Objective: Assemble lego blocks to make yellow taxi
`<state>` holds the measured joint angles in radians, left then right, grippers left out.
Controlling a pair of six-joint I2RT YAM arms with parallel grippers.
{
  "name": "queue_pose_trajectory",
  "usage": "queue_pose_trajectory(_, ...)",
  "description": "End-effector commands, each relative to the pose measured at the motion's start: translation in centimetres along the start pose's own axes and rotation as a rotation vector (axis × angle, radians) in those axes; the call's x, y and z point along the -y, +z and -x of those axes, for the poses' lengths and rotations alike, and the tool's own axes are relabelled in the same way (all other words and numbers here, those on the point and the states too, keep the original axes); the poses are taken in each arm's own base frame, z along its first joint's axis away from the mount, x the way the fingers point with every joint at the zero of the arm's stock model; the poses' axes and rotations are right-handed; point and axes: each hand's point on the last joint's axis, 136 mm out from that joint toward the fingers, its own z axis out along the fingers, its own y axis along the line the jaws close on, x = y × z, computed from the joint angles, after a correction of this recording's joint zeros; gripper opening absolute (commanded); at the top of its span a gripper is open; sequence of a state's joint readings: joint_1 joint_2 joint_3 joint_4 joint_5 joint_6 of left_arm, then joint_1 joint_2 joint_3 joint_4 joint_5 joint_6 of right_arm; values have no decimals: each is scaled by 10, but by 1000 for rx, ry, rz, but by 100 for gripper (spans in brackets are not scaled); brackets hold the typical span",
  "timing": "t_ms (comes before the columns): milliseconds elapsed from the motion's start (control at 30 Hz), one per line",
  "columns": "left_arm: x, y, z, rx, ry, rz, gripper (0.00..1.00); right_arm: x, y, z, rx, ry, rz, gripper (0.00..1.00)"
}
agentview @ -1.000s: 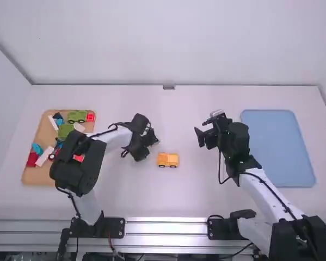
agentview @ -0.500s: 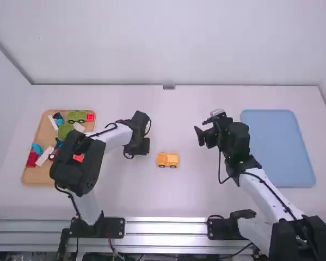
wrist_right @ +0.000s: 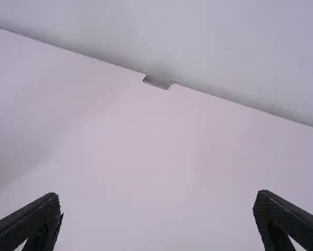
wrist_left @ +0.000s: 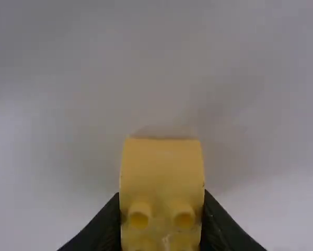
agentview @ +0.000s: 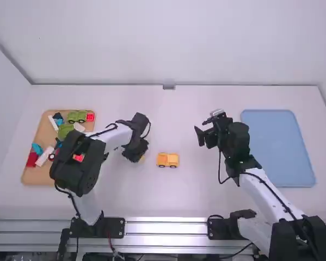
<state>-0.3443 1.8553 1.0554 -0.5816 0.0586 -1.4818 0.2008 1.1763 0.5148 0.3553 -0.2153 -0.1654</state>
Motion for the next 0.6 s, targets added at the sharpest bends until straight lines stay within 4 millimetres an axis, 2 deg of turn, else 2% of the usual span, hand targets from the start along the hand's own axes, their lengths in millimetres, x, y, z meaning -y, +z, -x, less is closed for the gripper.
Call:
queue_pose_trajectory(0,-9,5,-2,-3,-310,31,3,-2,-2,-3,-2,4,6,98)
queue_pose_trajectory(100,-10,5,-5,-18,-399,38,3,-3,-2,-3,-4,5,7,98)
queue_pose_trajectory(333,-10,5,-12,-59,-439,43,3,-3,-2,-6,-17,8,9,98)
queue_pose_trajectory(400,-9,5,-12,-57,-443,40,6,-3,-2,-7,-19,8,9,98)
queue_pose_trajectory(467,-8,5,-12,-61,-433,35,15,-3,-2,-7,-19,8,9,98)
queue_pose_trajectory(500,-8,5,-12,-60,-434,36,56,-3,-2,-7,-19,8,9,98)
queue_pose_trajectory(567,-8,5,-12,-61,-434,36,99,-3,-2,-7,-19,8,9,98)
